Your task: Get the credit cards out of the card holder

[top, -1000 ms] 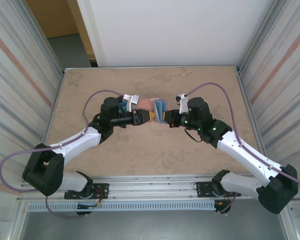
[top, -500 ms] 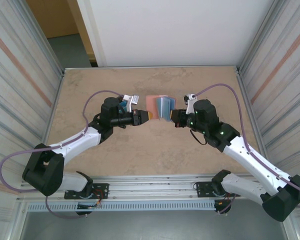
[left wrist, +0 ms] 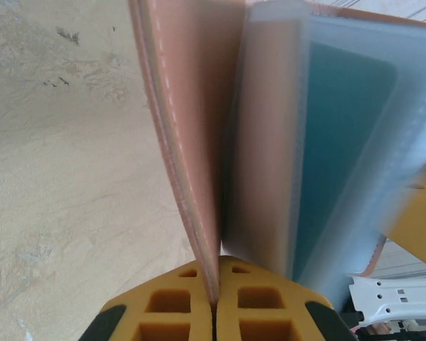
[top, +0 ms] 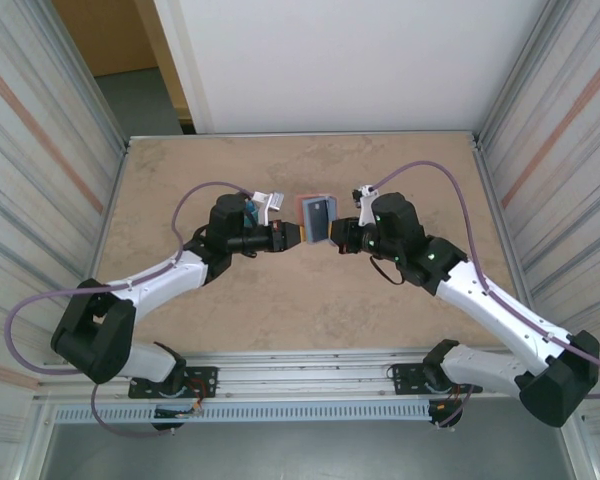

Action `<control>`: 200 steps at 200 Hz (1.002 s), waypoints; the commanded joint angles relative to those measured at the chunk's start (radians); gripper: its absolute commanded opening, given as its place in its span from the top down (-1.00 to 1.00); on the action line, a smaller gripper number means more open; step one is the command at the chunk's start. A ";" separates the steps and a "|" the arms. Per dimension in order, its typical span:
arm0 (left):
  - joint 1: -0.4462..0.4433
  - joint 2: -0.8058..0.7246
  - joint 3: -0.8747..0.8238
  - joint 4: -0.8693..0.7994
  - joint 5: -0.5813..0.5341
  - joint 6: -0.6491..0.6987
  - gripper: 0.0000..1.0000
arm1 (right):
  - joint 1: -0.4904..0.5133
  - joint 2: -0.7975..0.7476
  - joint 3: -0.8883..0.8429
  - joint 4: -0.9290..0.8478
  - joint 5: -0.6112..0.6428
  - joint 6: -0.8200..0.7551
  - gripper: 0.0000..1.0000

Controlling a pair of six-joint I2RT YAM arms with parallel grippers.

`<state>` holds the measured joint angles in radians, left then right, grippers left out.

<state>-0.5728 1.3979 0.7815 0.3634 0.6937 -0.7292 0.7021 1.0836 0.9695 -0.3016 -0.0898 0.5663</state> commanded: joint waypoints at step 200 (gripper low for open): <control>-0.005 -0.045 -0.006 0.173 0.094 -0.041 1.00 | -0.028 -0.062 -0.022 0.047 0.075 -0.029 0.51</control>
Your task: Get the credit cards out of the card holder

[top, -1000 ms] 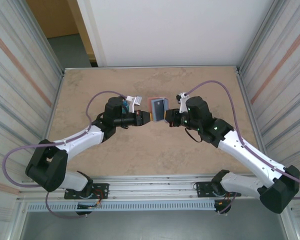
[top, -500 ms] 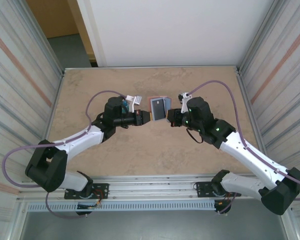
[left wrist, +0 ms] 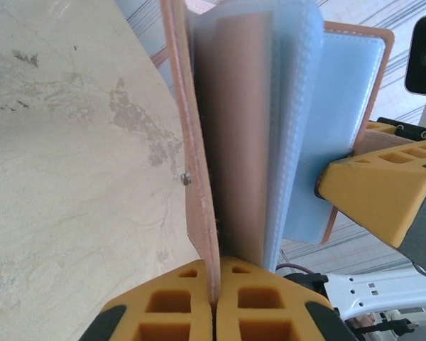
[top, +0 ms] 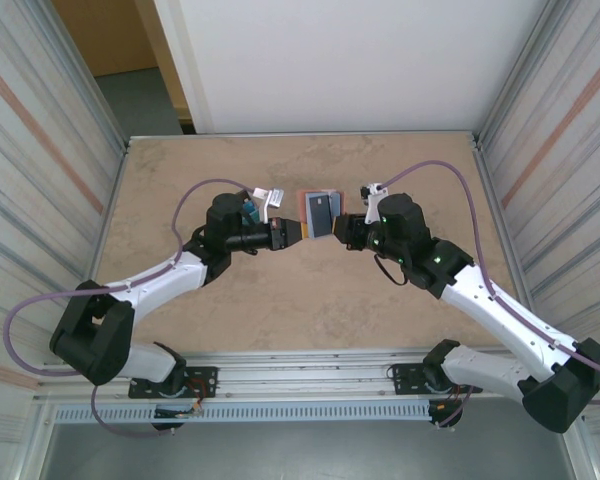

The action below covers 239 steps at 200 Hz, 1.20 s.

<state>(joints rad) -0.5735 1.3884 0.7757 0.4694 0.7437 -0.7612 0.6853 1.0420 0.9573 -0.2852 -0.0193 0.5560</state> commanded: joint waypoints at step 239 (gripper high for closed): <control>-0.004 -0.006 -0.011 0.146 0.041 -0.116 -0.15 | -0.006 -0.035 -0.008 0.052 -0.004 -0.032 1.00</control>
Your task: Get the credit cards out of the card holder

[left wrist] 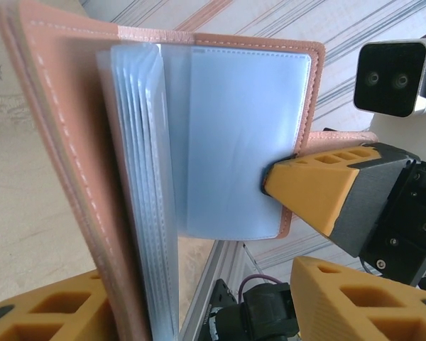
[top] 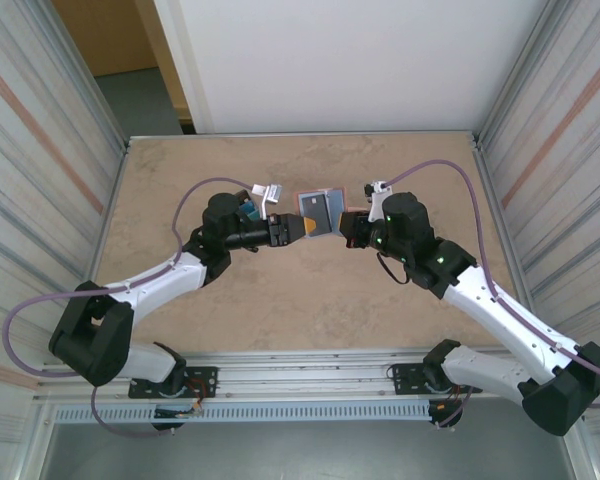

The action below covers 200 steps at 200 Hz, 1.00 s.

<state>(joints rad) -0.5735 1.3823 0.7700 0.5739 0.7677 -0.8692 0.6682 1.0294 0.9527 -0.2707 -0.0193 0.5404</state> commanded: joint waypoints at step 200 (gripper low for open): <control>-0.020 -0.070 -0.024 -0.190 -0.098 0.166 0.71 | -0.032 -0.057 0.001 -0.199 0.208 0.039 -0.10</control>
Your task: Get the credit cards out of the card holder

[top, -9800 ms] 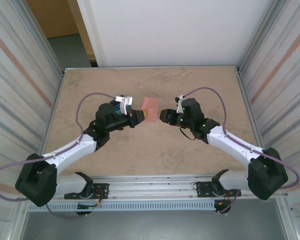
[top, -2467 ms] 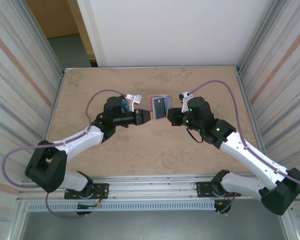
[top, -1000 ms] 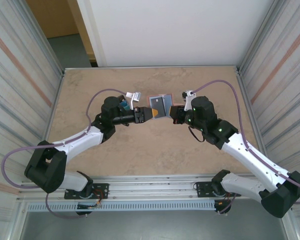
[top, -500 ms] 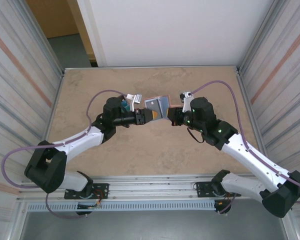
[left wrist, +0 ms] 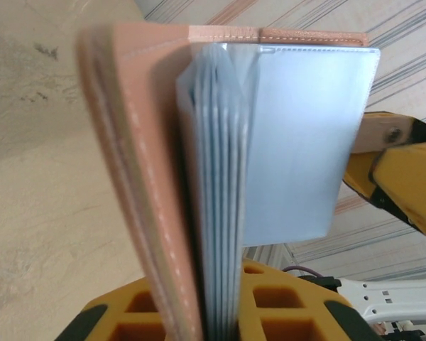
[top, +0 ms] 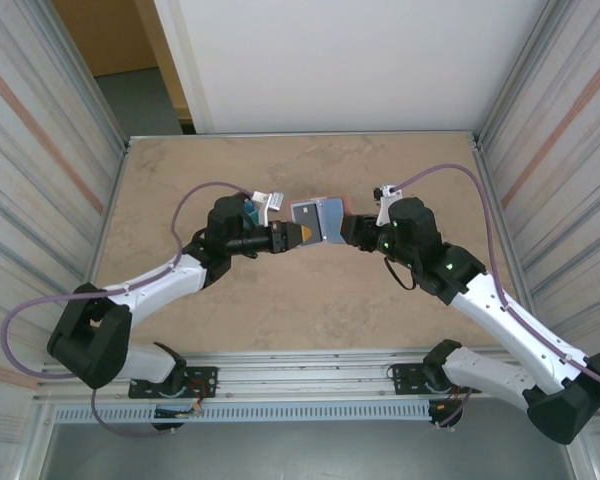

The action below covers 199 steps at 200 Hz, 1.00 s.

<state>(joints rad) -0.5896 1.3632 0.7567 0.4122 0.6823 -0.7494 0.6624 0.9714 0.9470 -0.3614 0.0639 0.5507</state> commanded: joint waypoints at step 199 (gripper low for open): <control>-0.207 0.175 -0.106 -0.021 -0.248 -0.113 0.75 | -0.122 -0.005 -0.085 -0.156 0.026 0.077 -0.34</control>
<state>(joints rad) -0.7876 1.5158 0.6559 0.2913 0.4210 -0.8112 0.5426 0.9977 0.8951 -0.5743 0.1707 0.5995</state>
